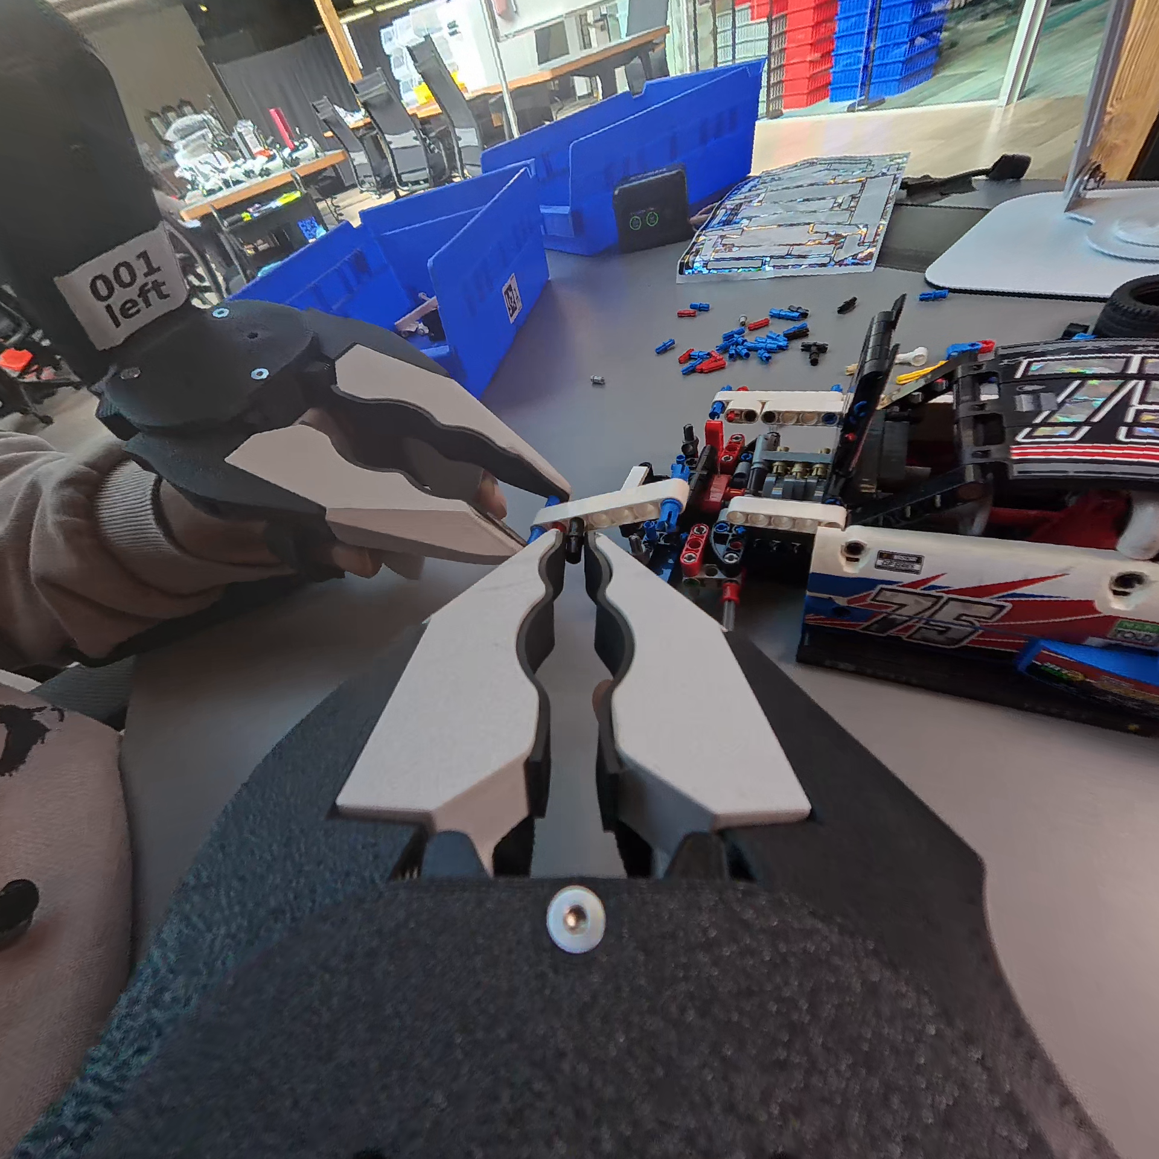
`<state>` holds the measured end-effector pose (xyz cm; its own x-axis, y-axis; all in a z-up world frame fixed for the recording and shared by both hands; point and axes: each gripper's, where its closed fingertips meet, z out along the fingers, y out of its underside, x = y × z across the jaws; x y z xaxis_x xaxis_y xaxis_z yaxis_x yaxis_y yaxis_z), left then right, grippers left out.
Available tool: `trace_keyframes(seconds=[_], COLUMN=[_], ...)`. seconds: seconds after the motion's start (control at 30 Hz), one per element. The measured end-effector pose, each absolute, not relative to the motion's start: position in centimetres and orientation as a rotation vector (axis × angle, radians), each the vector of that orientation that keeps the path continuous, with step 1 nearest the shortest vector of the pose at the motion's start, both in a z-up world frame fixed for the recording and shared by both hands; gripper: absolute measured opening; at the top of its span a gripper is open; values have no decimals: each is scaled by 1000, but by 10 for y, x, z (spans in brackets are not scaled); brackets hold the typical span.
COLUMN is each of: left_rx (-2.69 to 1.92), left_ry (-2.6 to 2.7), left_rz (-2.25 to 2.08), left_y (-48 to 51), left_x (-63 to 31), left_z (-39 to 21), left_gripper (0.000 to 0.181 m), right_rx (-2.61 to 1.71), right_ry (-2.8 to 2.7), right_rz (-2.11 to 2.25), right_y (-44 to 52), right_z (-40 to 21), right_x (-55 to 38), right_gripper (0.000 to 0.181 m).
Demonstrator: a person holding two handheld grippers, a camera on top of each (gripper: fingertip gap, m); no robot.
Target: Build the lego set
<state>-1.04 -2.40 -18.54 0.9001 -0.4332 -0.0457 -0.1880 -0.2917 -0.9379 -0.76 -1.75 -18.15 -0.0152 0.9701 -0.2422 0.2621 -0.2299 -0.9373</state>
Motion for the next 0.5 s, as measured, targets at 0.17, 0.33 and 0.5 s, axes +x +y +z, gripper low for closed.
trace_keyframes(seconds=[0.17, 0.33, 0.5], left_rx=[-1835, -1805, -1771], left_ry=[447, 473, 556], left_rz=[-226, -154, -51], left_y=[-24, -24, -26], left_x=[-11, -11, -11], left_z=[-178, -174, -171], left_gripper=[22, 22, 22], right_rx=[-1609, -1680, -1713], right_ry=[-1201, -1067, -1013], right_rz=[1377, 1522, 1632], right_y=[-17, -18, -20], right_z=[-175, -170, -168], right_x=[-9, -9, -9], right_gripper=[3, 3, 3])
